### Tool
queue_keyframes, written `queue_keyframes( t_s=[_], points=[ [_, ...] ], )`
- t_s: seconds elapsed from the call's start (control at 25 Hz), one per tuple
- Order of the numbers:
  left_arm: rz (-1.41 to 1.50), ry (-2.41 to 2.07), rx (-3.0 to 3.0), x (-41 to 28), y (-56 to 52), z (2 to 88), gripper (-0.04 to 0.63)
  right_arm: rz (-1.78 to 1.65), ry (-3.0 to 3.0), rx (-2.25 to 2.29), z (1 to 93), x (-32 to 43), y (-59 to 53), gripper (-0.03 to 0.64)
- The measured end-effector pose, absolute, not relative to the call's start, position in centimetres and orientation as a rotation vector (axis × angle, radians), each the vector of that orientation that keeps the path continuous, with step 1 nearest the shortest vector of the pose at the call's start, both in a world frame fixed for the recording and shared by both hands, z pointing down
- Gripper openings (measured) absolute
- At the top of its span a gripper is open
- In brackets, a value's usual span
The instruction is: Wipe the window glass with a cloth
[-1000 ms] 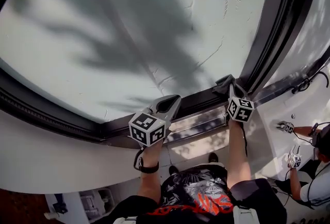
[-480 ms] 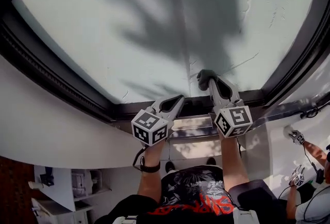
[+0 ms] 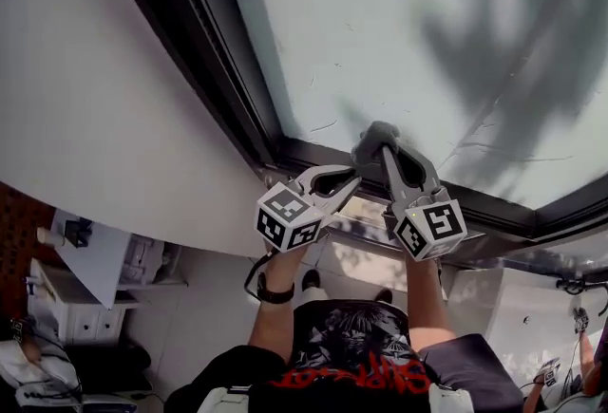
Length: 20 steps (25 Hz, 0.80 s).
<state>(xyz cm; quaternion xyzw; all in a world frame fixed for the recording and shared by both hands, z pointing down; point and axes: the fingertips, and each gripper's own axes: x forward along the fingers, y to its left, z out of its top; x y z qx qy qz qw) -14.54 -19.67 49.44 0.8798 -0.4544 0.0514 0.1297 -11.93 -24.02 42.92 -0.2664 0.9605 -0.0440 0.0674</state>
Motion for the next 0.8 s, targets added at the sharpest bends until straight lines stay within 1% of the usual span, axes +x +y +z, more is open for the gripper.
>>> queue_keyframes(
  t_s=[0.12,0.16,0.24,0.32,0.4,0.48,0.6,0.68,0.8],
  points=[
    [0.203,-1.317,2.573,-15.2,-19.0,49.9,0.068,-0.135,2.909,-0.75,43.1,-13.5,-23.2,0.018],
    [0.247,-1.308,2.594,-15.2,-18.9,50.1,0.092,-0.136,2.913,-0.739,43.2,-13.7,-23.1,0.02],
    [0.294,-1.267,2.636,-14.7,-18.8,50.4,0.201,-0.132,2.917,-0.72,43.3,-14.0,-22.7,0.018],
    [0.176,-1.17,2.663,-13.6,-18.8,49.8,0.253,-0.118,2.915,-0.692,43.2,-13.8,-22.4,0.018],
    [-0.037,-1.036,2.662,-11.9,-18.9,48.6,0.272,-0.099,2.905,-0.673,42.9,-12.9,-22.3,0.018],
    [-0.141,-0.957,2.656,-10.5,-19.2,47.9,0.273,-0.07,2.893,-0.68,42.5,-11.7,-22.6,0.018],
    [-0.085,-1.012,2.693,-9.8,-20.1,47.3,0.27,-0.045,2.874,-0.727,42.3,-10.1,-23.2,0.018],
    [-0.016,-1.138,2.748,-10.1,-20.6,46.2,0.22,-0.042,2.862,-0.761,42.3,-9.2,-23.5,0.018],
    [0.069,-1.332,2.827,-10.4,-21.1,43.9,0.103,-0.05,2.852,-0.81,42.3,-7.6,-24.1,0.019]
  ],
)
